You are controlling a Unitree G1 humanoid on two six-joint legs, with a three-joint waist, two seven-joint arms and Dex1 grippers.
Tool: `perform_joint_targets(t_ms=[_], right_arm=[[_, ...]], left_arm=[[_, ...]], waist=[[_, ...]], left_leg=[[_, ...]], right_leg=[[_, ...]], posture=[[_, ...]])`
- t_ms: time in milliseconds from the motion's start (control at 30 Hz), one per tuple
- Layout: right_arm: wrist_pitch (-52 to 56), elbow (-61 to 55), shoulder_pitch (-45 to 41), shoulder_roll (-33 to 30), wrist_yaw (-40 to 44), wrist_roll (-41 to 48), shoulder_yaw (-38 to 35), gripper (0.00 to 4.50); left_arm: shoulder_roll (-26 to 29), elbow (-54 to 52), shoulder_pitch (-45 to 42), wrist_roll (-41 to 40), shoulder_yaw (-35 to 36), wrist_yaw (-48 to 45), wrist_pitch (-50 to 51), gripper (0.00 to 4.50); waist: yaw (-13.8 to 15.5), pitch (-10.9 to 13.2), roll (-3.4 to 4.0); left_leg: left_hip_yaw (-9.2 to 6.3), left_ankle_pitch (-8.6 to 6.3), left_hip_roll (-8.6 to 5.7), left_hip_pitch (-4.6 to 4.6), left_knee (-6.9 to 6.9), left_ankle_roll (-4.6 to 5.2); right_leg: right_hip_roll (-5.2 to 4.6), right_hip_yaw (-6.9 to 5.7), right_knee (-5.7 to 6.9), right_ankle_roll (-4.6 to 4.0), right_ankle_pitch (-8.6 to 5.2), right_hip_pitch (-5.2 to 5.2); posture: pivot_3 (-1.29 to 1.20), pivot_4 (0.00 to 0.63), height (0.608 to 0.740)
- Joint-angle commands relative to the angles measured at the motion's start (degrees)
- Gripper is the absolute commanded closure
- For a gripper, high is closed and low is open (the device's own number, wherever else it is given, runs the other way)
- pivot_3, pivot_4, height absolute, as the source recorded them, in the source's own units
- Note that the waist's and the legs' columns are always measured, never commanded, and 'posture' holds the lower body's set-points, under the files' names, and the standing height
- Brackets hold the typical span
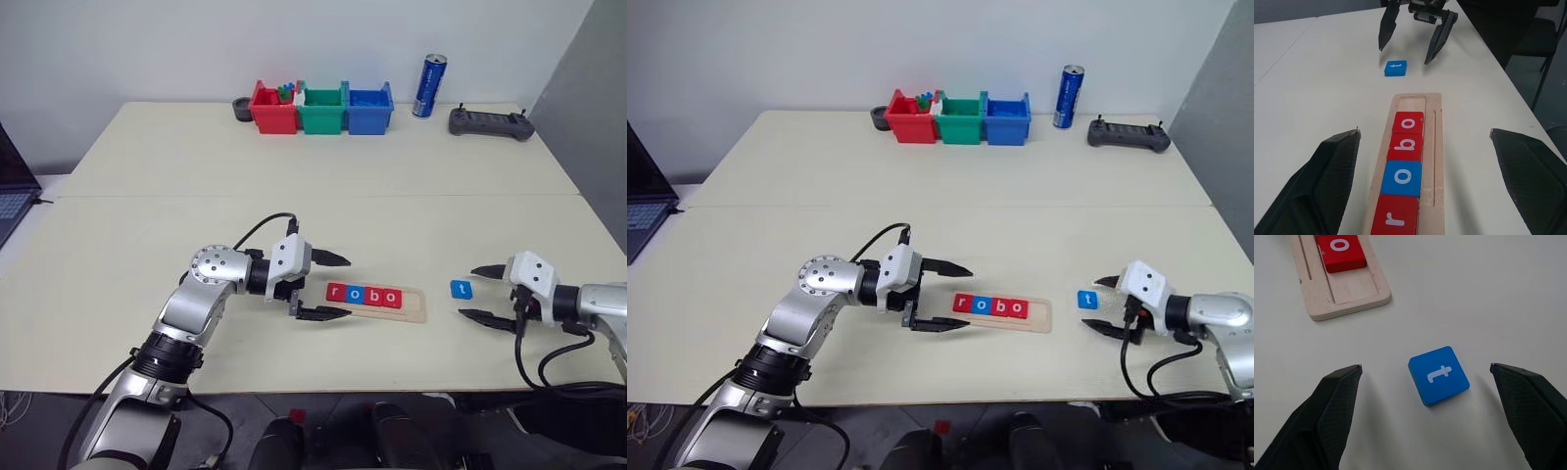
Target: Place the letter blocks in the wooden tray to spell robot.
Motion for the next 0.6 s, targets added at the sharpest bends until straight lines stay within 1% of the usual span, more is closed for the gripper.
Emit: perform_joint_targets(t_ms=[33, 267, 433, 500, 600], right_arm=[[-0.5, 1.7, -2.2, 0.2, 0.8, 1.0, -0.2, 0.03], [0.1, 7.1, -4.7, 1.4, 2.6, -0.4, 3.2, 0.03], [-0.3, 9.6, -6.2, 2.0, 2.9, -0.8, 4.2, 0.03], [-0.8, 10.9, -7.0, 2.1, 2.8, -1.0, 4.4, 0.40], [-0.8, 11.6, -7.8, 2.0, 3.3, -0.8, 4.3, 1.29]], left_arm=[[0.1, -1.5, -0.3, -0.1, 0.2, -0.1, -0.7, 0.00], [0.1, -1.4, -0.6, -0.1, 0.1, -0.2, -0.8, 0.00], [0.4, -2.0, 0.0, -0.2, 0.3, -0.3, -0.7, 0.00], [0.6, -2.7, 0.5, -0.3, 0.3, -0.3, -0.5, 0.00], [0.8, -3.4, 1.0, -0.5, 0.4, -0.4, -0.3, 0.00]], waist=[[0.1, 0.0, -0.01], [0.5, 0.0, -0.01], [0.4, 0.0, -0.01], [0.4, 0.0, -0.01], [0.5, 0.0, -0.01]], left_leg=[[-0.02, 0.00, -0.02, -0.01, 0.00, 0.00], [-0.07, 0.00, -0.07, -0.04, 0.01, -0.01], [-0.06, 0.00, -0.06, -0.03, 0.01, -0.01], [-0.07, 0.00, -0.06, -0.04, 0.01, -0.01], [-0.06, 0.00, -0.06, -0.04, 0.02, -0.01]], right_leg=[[-0.01, 0.00, 0.00, 0.00, 0.00, 0.00], [-0.06, -0.01, -0.02, 0.00, 0.00, 0.02], [-0.06, -0.01, -0.01, 0.00, 0.00, 0.02], [-0.06, -0.02, -0.01, 0.00, 0.00, 0.02], [-0.07, -0.01, -0.01, 0.00, 0.00, 0.02]], posture=[[0.00, 0.150, 0.740], [0.00, 0.150, 0.740], [0.00, 0.150, 0.740], [0.00, 0.150, 0.740], [0.00, 0.150, 0.740]])
